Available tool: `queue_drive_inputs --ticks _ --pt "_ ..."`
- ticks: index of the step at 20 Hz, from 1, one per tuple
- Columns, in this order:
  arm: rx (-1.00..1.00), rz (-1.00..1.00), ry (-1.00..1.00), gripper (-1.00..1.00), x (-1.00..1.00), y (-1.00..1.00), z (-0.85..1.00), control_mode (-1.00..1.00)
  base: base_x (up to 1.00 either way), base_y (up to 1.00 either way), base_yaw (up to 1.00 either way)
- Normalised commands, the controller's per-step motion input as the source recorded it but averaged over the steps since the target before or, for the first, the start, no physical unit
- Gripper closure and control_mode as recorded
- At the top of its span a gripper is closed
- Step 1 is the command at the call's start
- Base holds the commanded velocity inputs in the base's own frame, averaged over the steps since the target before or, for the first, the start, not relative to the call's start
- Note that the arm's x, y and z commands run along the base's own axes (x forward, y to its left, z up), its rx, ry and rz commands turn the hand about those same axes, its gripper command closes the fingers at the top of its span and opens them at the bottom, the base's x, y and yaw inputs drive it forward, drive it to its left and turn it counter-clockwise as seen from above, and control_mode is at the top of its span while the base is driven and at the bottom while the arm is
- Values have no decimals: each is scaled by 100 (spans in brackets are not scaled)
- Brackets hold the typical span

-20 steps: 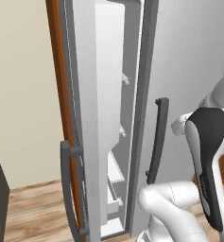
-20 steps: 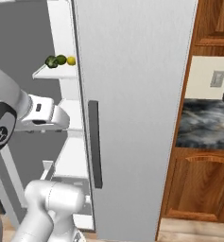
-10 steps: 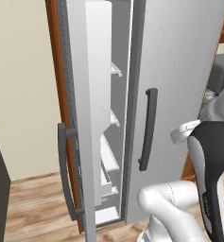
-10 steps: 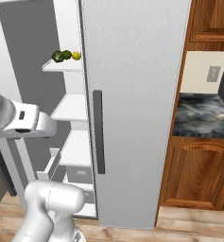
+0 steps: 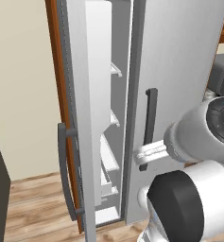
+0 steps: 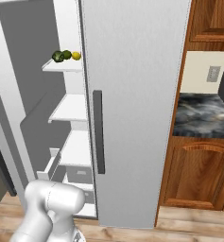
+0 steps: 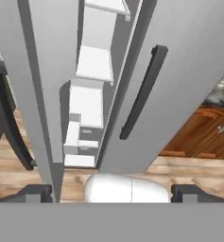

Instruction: Take the lime and potato from the second highest rack and move them to the highest rack where the lemon and broccoli are located, to maximize freezer space. Close the freezer door after rearranging.

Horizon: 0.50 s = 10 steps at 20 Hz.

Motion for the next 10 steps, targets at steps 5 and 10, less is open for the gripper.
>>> queue_drive_inputs --ticks 5,10 --pt "-1 -3 -17 -100 7 100 12 -100 0 0 0" --pt "-4 -5 -26 -100 25 99 0 -100 0 0 0"
